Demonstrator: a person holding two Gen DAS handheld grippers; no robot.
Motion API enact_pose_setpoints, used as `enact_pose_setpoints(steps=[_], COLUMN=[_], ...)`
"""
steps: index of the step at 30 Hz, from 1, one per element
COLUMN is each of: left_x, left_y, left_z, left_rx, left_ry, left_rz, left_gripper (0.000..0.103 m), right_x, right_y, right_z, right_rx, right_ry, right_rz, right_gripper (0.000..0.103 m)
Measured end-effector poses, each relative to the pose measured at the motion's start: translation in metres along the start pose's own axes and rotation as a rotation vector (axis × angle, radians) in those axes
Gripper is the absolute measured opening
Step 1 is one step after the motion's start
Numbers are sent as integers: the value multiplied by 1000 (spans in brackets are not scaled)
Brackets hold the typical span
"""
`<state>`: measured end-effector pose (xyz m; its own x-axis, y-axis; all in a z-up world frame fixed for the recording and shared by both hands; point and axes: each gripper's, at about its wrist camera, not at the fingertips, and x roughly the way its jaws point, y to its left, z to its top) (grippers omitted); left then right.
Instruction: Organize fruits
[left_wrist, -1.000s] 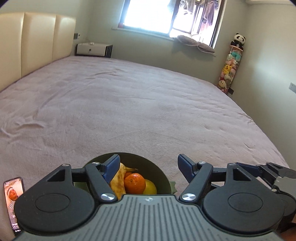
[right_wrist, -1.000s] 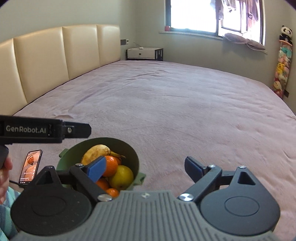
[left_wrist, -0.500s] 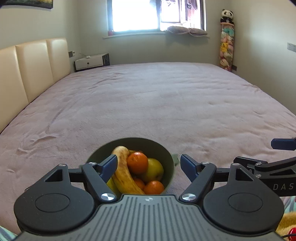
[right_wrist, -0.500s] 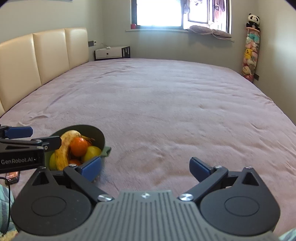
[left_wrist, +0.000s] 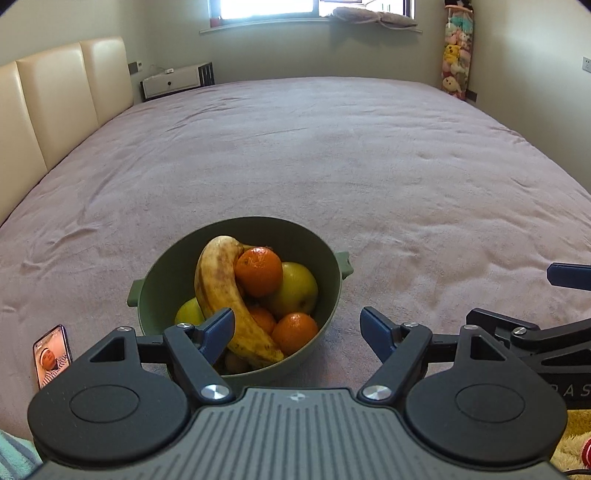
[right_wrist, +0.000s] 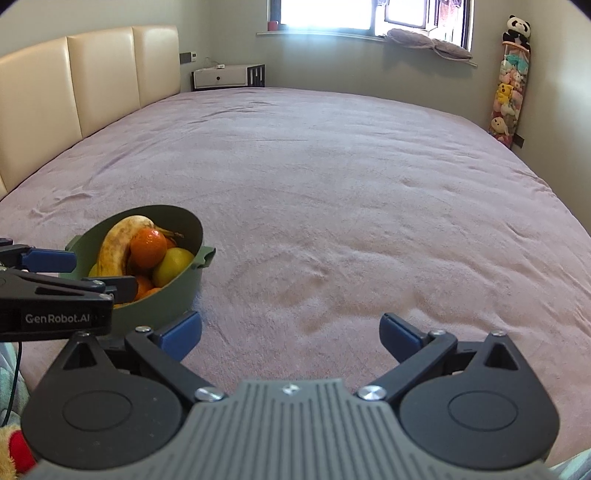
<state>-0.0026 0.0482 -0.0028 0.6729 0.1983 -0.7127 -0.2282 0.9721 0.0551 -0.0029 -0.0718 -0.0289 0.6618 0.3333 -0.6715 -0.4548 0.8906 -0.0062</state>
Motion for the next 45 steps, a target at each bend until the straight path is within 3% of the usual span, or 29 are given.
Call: enact_pose_setpoints(steps=[45], left_x=[-1], left_y=[-3], left_z=[3], left_rx=[-7], left_ry=[10], left_rz=[0], left_gripper=[91], right_x=[4], right_y=[0], right_z=[-1], right_rx=[10], right_ry=[18], right_rz=[-4], right_gripper=[99])
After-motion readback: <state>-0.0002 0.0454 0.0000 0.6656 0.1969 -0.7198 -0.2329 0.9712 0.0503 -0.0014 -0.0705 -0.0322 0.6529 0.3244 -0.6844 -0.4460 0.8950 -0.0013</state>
